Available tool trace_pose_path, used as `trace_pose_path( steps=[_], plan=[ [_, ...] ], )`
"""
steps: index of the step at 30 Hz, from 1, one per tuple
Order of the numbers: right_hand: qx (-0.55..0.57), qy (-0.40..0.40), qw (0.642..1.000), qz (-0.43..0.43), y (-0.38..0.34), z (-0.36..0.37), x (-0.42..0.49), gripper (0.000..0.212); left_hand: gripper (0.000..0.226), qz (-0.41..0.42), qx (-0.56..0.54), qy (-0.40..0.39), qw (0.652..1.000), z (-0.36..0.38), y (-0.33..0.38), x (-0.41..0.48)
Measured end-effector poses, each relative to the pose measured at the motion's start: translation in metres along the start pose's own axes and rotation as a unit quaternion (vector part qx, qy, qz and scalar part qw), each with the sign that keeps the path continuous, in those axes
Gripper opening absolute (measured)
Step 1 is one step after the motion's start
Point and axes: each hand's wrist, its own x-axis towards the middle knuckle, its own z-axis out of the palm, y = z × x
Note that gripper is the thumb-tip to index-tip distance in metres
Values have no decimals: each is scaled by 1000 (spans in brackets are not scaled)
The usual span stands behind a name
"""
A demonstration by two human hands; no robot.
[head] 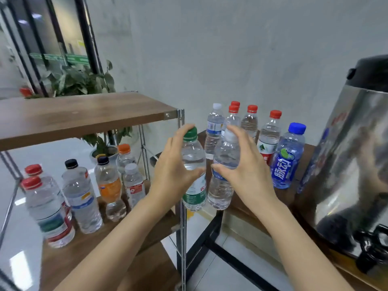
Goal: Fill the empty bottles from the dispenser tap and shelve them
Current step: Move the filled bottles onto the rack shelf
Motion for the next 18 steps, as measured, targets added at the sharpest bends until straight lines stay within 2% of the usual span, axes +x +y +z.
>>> trace_pose_path(
  steps=[8,18],
  plan=[
    [109,-86,989,-40,-62,81,-16,85,98,-79,89,63,991,-87,-40,-57],
    [196,-192,960,-54,-100,202,-36,82,92,-218,162,116,955,-138,-115,-116]
  ],
)
